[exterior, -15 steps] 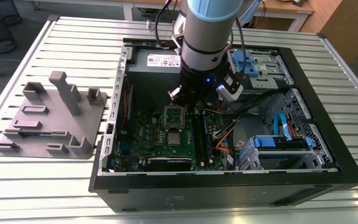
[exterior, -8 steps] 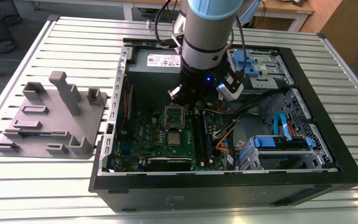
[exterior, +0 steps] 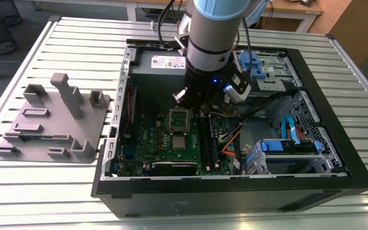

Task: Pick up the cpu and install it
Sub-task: 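Close the cpu cover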

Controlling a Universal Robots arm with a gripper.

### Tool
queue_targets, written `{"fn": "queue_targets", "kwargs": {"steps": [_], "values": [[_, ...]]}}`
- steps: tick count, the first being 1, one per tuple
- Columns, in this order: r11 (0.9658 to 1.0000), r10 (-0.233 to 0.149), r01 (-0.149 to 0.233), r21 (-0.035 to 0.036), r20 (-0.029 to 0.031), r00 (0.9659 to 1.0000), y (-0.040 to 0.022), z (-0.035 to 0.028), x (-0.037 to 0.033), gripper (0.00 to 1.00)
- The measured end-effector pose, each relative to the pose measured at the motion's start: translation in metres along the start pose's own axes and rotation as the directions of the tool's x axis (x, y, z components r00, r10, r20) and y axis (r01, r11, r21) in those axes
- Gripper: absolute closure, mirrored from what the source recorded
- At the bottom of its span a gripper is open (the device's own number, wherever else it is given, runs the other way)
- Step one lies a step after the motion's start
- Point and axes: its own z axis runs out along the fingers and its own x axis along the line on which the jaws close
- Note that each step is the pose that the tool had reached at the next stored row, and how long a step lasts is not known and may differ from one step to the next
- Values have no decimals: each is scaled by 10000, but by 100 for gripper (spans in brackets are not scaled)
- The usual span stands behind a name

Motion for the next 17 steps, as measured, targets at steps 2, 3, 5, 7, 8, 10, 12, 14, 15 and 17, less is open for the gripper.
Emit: {"fn": "queue_targets", "kwargs": {"steps": [2, 3, 5, 7, 8, 10, 12, 14, 15, 17], "values": [[10000, -25, 25, -1, -2, 10000, 0, 0, 0, 89], [10000, -28, 28, -1, -2, 10000, 0, 0, 0, 89], [10000, -30, 30, -1, -2, 10000, 0, 0, 0, 89], [10000, -30, 30, -3, 0, 10000, 0, -1, 0, 89], [10000, -30, 30, -2, -1, 10000, 0, -4, 0, 89], [10000, -30, 30, -1, -3, 10000, 1, -13, 0, 89], [10000, -30, 30, -2, -2, 10000, 2, -29, -1, 89], [10000, -30, 30, -1, -1, 10000, 2, -43, -2, 89], [10000, -31, 31, -2, -2, 10000, 3, -43, -2, 89], [10000, -30, 30, -2, -2, 10000, 3, -44, -2, 89]]}}
